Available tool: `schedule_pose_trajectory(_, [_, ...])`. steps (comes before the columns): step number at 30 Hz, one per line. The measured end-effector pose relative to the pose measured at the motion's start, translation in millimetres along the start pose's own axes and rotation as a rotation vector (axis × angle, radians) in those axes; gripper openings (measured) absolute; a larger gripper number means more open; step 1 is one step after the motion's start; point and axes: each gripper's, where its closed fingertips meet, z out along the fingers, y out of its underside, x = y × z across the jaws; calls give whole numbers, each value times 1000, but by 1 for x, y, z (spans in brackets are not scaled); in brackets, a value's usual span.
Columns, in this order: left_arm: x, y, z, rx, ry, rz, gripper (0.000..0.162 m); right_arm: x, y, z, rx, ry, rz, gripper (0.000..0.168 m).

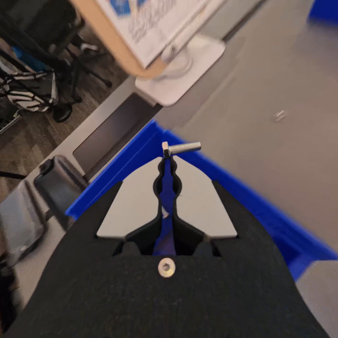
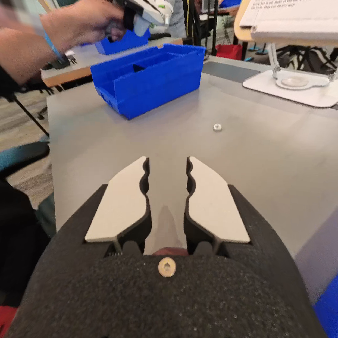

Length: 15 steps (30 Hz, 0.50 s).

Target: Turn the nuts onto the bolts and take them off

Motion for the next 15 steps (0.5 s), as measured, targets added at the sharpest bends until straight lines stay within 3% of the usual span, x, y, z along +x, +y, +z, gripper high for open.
schedule_pose_trajectory(3, [44,-39,-21,143,-27,-69,5,8,-35,23,60,-47,27,37])
schedule_pose_trajectory(8, [136,-74,-26,266,-50,-142,5,11,-92,68,166,-46,-93,36])
schedule_pose_trajectory(15, [238,-64,-3,239,46,-183,5,-11,-98,78,218,-54,-126,28])
